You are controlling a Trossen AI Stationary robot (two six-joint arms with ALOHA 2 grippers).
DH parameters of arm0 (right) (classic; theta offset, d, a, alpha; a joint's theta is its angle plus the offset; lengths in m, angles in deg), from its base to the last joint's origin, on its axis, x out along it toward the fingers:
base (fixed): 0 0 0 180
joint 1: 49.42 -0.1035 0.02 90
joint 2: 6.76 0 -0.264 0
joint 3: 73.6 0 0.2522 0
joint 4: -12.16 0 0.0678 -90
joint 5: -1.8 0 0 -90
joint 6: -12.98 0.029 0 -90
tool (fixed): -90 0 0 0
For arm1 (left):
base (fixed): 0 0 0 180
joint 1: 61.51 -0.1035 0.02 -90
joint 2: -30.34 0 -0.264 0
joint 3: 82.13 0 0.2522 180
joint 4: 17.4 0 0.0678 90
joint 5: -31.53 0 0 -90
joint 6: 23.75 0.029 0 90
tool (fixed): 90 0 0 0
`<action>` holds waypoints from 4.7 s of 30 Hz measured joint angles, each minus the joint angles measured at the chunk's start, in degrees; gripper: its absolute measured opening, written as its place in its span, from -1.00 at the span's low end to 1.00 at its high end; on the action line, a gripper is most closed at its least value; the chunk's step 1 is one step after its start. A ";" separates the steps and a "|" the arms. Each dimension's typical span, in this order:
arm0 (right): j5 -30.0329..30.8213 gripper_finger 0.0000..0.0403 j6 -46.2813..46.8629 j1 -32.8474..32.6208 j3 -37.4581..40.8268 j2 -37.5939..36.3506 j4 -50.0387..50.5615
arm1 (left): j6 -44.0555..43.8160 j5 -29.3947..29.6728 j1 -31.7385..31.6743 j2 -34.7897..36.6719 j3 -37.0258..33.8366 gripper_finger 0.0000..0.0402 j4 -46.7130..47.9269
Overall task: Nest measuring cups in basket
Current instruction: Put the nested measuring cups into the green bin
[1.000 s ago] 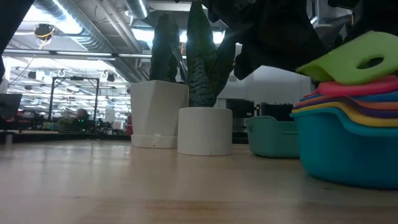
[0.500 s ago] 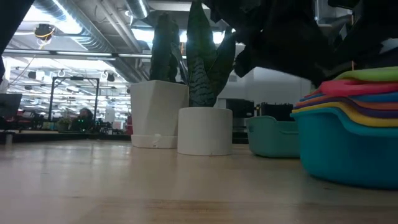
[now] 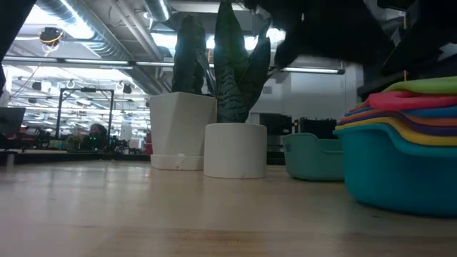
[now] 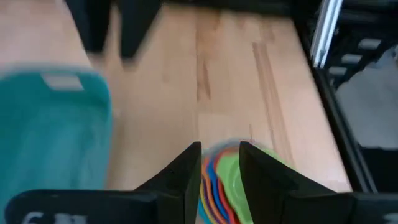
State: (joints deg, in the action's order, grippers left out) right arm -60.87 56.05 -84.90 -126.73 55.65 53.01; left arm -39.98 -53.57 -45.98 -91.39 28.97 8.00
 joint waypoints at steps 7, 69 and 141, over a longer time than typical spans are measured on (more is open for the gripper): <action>-0.01 -0.57 0.19 0.02 0.00 -0.02 -0.19 | 9.15 5.37 2.20 9.77 0.11 -0.51 9.04; -2.05 -0.57 2.95 0.04 -0.01 -0.02 -1.73 | 10.62 22.47 8.73 71.97 -64.70 -0.52 -13.81; -10.68 0.97 57.82 -11.99 -0.04 34.28 -44.01 | 10.66 22.47 8.74 71.95 -64.70 -0.52 -13.83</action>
State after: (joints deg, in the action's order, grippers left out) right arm -71.56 113.87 -96.89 -126.78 89.93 9.00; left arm -29.31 -31.09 -37.24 -19.43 -35.72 -5.83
